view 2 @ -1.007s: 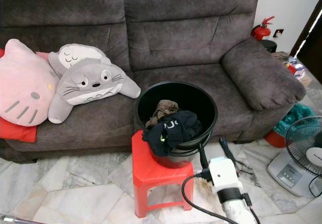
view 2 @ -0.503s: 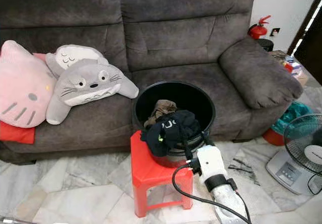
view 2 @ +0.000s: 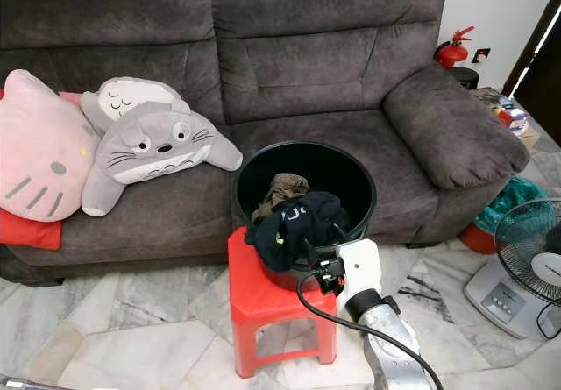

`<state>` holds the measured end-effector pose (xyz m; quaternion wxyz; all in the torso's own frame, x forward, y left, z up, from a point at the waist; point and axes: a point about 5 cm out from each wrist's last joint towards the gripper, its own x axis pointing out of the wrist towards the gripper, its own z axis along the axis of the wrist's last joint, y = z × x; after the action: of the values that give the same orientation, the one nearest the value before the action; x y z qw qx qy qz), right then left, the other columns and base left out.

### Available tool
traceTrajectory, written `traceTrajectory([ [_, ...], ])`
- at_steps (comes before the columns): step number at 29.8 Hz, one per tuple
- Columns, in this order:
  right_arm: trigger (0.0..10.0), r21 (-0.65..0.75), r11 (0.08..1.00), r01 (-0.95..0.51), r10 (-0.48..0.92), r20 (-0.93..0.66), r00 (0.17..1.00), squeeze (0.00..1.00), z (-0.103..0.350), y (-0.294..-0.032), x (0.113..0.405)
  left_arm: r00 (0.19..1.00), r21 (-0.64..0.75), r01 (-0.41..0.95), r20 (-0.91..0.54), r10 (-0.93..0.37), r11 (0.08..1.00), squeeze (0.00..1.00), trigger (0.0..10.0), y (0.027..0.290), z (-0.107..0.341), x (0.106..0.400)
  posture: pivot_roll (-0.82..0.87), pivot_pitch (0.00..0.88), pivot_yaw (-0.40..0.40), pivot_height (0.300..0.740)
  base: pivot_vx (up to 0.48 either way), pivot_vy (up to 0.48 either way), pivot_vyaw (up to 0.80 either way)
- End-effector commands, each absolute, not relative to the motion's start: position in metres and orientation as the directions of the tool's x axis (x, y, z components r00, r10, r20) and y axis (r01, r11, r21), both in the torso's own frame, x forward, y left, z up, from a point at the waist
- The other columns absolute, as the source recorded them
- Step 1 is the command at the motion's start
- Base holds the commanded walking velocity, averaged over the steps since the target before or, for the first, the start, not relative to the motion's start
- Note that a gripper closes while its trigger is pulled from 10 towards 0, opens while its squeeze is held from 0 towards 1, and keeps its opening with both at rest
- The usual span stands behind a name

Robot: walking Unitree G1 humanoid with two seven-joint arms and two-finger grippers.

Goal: Hang hanger

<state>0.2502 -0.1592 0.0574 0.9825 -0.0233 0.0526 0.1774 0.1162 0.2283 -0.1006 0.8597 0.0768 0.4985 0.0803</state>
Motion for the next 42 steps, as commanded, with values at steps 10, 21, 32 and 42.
traceTrajectory([
  [10,10.0,0.021,0.922,-0.388,0.386,-0.165,0.908,0.00,0.051,-0.155,0.260,0.481,0.222,-0.043,-0.850,0.215,0.974,0.00,10.0,0.231,-0.101,0.114,-0.19,0.000,0.060,0.740,0.000,0.000,0.00],
  [21,5.8,0.032,0.904,-0.427,0.427,-0.129,0.895,0.00,0.058,-0.141,0.274,0.481,0.228,-0.048,-0.848,0.222,0.972,0.00,10.0,0.230,-0.101,0.113,-0.18,0.000,0.059,0.740,0.000,0.000,0.00],
  [32,0.0,0.030,0.912,-0.409,0.410,-0.110,0.905,0.00,0.061,-0.142,0.280,0.481,0.228,-0.047,-0.848,0.222,0.973,0.00,10.0,0.230,-0.101,0.113,-0.18,0.000,0.058,0.740,0.000,0.000,0.00],
  [42,0.0,0.030,0.910,-0.414,0.415,-0.097,0.905,0.00,0.064,-0.138,0.286,0.481,0.232,-0.046,-0.848,0.225,0.972,0.00,10.0,0.231,-0.101,0.113,-0.17,0.000,0.059,0.740,0.000,0.000,0.00],
])
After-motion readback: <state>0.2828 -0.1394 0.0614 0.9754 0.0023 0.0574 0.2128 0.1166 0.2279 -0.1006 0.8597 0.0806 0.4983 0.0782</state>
